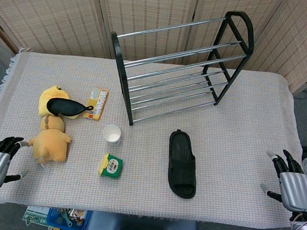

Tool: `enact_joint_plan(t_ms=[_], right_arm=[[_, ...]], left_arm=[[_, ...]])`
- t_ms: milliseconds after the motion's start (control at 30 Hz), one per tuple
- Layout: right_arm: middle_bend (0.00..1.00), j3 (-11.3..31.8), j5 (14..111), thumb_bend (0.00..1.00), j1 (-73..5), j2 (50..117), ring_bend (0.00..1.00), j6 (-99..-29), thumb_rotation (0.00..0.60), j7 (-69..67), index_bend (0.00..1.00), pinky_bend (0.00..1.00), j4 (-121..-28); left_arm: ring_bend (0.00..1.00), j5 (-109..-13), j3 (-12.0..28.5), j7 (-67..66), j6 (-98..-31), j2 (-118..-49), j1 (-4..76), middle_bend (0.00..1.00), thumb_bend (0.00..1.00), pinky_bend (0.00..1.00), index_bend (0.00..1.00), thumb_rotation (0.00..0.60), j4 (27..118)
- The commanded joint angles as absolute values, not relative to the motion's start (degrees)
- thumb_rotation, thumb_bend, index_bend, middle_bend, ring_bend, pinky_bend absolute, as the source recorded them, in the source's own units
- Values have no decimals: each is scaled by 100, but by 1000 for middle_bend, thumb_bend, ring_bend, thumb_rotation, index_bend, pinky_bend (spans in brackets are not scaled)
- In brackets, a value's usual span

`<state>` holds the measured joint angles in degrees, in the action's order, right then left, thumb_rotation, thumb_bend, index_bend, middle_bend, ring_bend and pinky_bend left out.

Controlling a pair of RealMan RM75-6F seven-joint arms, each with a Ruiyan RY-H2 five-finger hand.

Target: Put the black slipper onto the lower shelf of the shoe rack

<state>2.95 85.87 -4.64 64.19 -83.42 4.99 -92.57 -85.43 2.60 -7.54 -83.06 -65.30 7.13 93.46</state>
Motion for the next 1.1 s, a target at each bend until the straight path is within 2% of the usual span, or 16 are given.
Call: enact_joint_plan(t_ms=[33,500,767,867,967,1067,1100], right_arm=[[207,305,8589,153,-478,6434,86,-8334,600,474,102,176,-9232],[207,319,8808,153,-625,6430,87,-8285,600,286,102,176,-9093],[207,325,9091,153,-968,6518,86,-7984,600,328,102,176,-9083],[206,324,9239,118,-1126,6555,87,-7862,600,423,102,176,-9087],[192,285,9449,28,-1316,6676,82,-7696,600,587,85,176,-9017],[131,231,9632,0,-1550,6851,48,-7431,600,662,15,176,-8928],[82,212,9667,0,-1648,6930,27,-7297,600,671,4,174,-8886]], left_arm=[[177,-8525,266,-767,-8294,-6532,724,225,152,257,288,600,9351],[177,-8515,249,-835,-8372,-6493,679,225,152,257,279,600,9447],[177,-8556,218,-798,-8396,-6501,661,225,152,257,279,600,9456],[177,-8537,213,-783,-8423,-6487,633,225,152,257,279,600,9441],[177,-8510,204,-790,-8422,-6469,614,225,152,257,279,600,9442],[177,-8529,191,-789,-8450,-6453,594,225,151,257,279,600,9468],[177,-8539,186,-782,-8467,-6448,583,225,151,257,279,600,9477]])
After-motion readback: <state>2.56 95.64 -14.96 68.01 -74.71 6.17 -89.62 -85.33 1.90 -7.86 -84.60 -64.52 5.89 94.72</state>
